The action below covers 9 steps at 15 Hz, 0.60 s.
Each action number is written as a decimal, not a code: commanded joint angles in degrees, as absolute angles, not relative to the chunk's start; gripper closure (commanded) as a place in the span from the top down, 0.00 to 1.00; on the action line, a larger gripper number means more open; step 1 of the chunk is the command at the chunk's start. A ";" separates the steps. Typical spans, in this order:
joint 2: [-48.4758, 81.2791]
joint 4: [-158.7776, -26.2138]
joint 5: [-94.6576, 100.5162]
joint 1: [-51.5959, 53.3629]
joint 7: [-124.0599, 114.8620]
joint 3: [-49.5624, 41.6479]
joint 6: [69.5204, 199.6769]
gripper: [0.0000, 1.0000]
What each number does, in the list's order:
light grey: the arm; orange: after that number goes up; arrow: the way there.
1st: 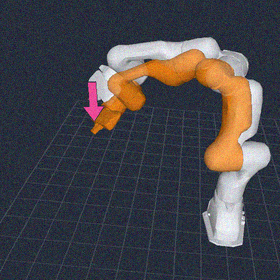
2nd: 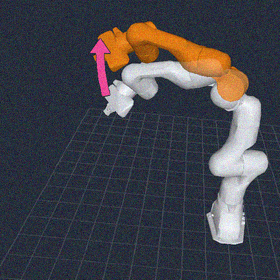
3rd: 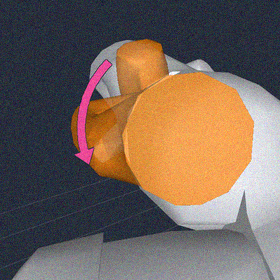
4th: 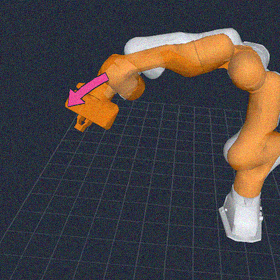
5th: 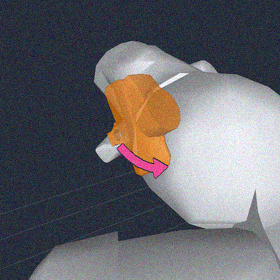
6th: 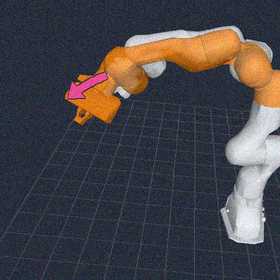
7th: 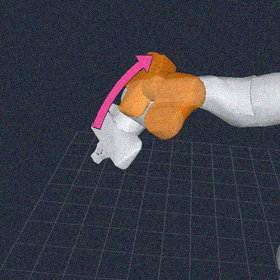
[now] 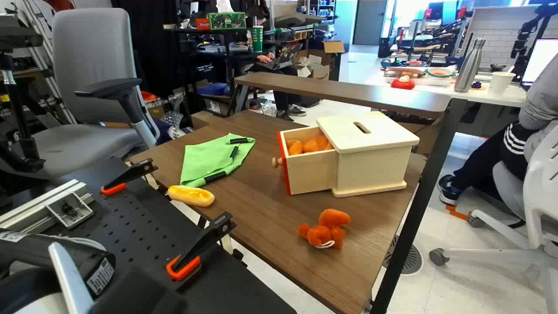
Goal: Close the open drawer
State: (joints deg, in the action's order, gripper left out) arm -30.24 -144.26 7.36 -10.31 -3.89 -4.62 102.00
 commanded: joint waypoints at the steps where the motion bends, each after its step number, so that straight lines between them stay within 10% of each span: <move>1: -30.24 -144.17 7.56 -9.80 -4.08 -5.08 101.93 1.00; 9: -29.35 -147.99 5.85 -9.96 -12.87 -3.20 112.08 1.00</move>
